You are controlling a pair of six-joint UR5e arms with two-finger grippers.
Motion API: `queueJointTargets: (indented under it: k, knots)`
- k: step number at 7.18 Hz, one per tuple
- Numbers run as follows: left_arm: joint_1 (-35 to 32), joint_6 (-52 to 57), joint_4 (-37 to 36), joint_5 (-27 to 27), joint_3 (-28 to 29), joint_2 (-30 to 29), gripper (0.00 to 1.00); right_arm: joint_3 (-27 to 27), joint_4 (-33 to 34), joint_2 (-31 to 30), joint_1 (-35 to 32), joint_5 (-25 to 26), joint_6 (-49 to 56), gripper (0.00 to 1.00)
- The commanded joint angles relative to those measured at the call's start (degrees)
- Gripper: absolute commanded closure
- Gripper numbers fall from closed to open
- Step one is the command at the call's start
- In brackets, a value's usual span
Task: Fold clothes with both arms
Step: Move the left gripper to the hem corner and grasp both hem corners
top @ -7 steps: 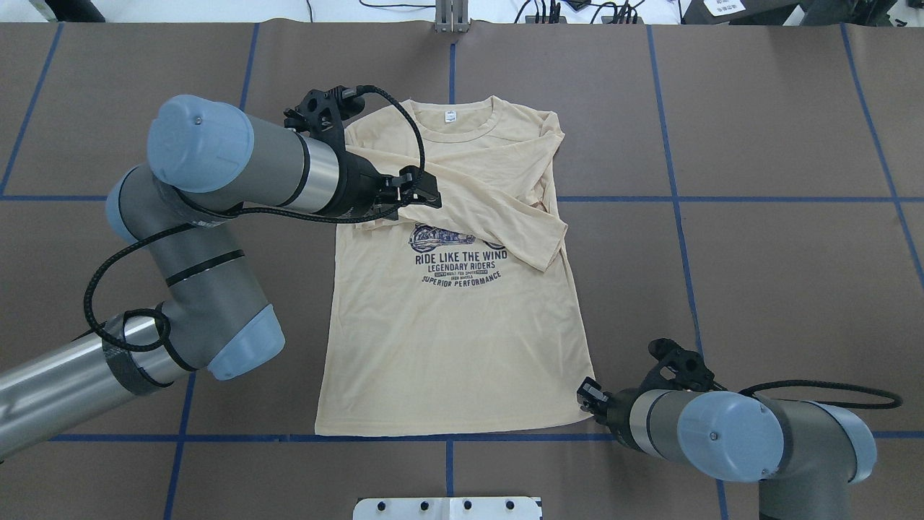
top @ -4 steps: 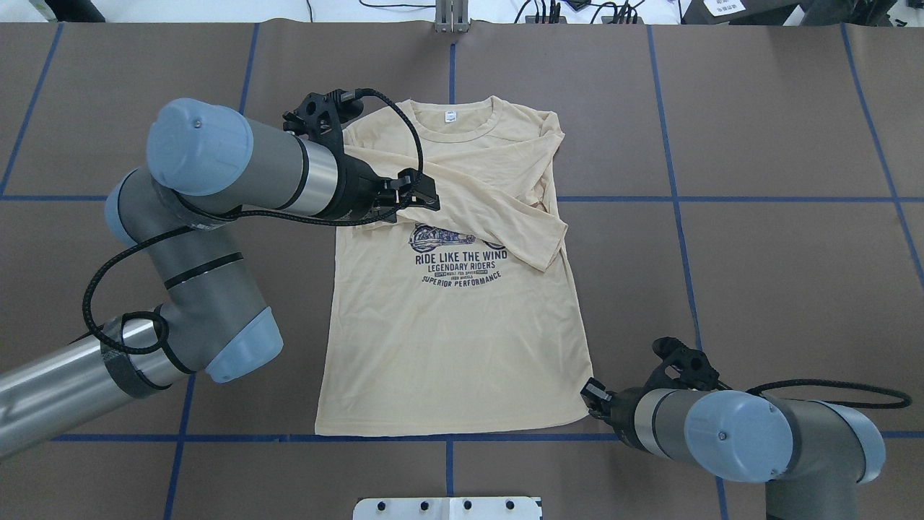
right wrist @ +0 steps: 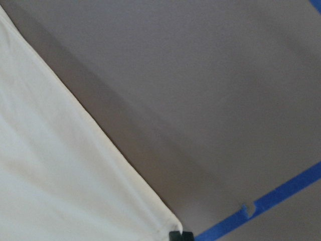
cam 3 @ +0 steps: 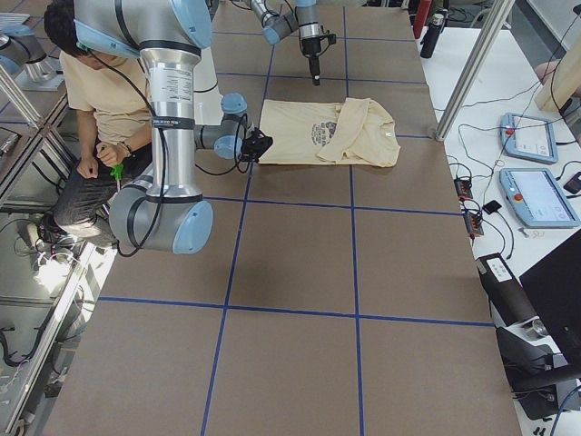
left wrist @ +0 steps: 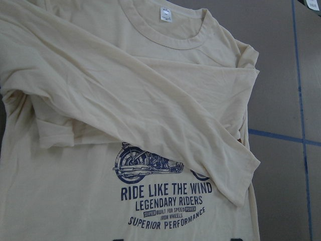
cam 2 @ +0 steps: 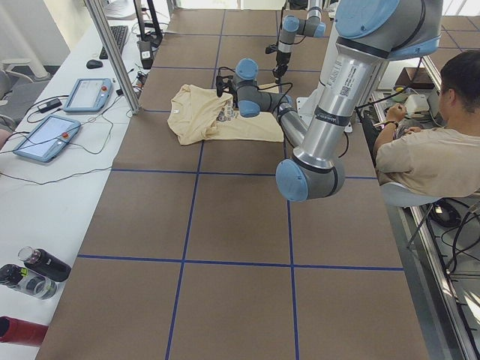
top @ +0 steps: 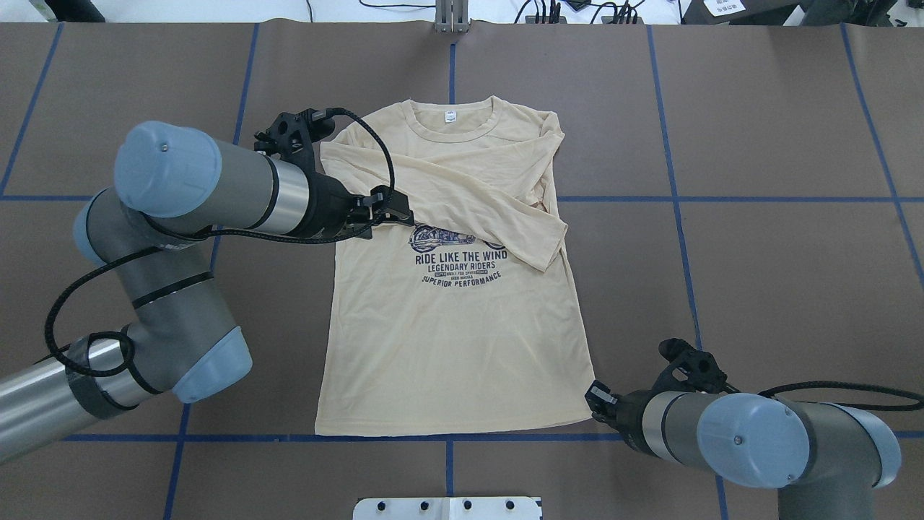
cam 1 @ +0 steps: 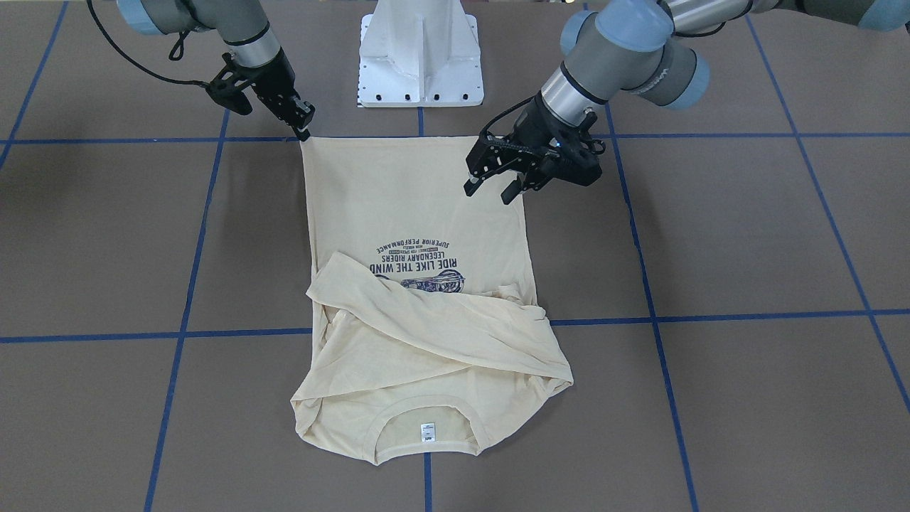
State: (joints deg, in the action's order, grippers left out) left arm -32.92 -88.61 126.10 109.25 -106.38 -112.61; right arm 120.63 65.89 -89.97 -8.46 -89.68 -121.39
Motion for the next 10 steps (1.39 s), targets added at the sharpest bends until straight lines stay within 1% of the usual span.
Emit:
queueJointTargets:
  k: [1, 2, 3, 4, 5, 7, 10]
  knots:
    - [9.2, -4.9, -1.2, -8.1, -8.1, 10.8, 0.09, 1.4, 0.0, -1.0, 1.6, -0.1, -0.3, 1.0]
    - [14.7, -9.3, -1.3, -12.5, -10.0, 14.4, 0.1, 1.5, 0.0, -1.0, 2.1, 0.0, -0.5, 1.0]
    - [19.1, -11.6, -1.5, -15.2, -9.6, 16.3, 0.15, 1.5, 0.0, -1.0, 2.2, 0.1, -0.6, 1.0]
    - [22.1, -14.4, -3.7, -17.1, -9.0, 16.2, 0.24, 1.5, 0.0, -1.0, 2.2, 0.2, -0.6, 1.0]
    - [22.6, -15.0, -4.6, -17.1, -8.9, 15.9, 0.29, 1.5, 0.0, -1.2, 2.2, 0.3, -0.6, 1.0]
    - [23.3, -15.0, -4.7, -17.1, -6.7, 14.8, 0.34, 1.5, 0.0, -1.2, 2.2, 0.3, -0.6, 1.0]
    - [23.3, -15.4, -4.7, -17.1, -6.4, 14.8, 0.44, 1.5, 0.0, -1.2, 2.2, 0.4, -0.6, 1.0]
